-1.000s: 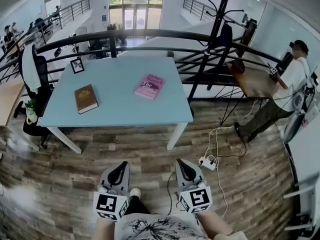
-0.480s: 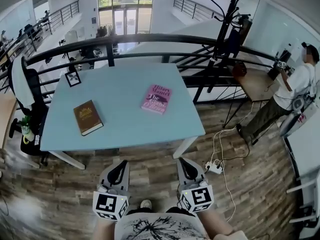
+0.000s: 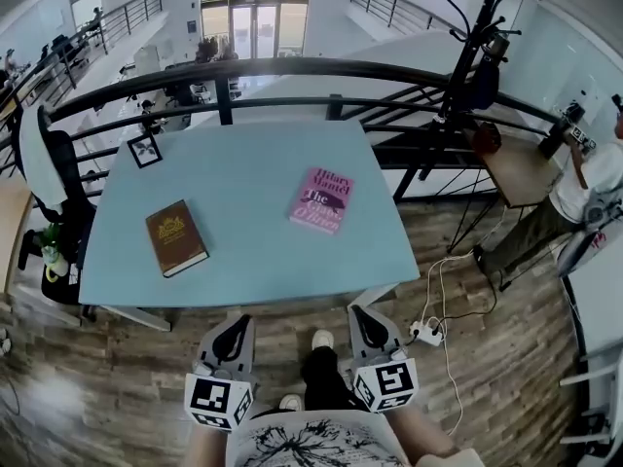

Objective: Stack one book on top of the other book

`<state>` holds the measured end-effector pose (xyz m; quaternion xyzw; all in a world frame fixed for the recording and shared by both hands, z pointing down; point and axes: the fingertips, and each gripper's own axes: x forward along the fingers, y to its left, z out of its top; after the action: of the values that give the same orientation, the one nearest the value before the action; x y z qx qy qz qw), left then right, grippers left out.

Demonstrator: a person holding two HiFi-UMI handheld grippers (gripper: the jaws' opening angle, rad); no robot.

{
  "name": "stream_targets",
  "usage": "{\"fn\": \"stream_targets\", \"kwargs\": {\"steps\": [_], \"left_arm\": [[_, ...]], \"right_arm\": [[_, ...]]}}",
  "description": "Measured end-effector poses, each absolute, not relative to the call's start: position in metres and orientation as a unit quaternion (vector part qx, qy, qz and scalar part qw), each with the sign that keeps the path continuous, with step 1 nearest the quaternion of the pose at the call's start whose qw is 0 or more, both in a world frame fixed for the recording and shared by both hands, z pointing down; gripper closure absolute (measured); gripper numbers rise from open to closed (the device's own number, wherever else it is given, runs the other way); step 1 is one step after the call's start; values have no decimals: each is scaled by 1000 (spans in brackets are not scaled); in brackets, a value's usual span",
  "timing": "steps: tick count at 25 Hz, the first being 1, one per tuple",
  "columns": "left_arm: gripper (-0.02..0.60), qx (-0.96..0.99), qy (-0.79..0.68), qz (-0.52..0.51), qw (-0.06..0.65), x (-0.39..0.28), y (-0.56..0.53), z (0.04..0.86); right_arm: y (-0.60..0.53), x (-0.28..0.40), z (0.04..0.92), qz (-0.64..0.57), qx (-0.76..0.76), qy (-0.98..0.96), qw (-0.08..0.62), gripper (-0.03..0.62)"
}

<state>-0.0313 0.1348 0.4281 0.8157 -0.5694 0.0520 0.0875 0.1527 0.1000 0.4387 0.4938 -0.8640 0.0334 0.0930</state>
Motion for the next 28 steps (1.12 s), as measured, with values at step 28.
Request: {"fn": "stream_targets", "kwargs": {"steps": [28], "left_arm": [[571, 819, -566, 43, 86, 50, -206, 427]], "right_arm": [[-239, 219, 483, 90, 468, -871, 119, 600]]}}
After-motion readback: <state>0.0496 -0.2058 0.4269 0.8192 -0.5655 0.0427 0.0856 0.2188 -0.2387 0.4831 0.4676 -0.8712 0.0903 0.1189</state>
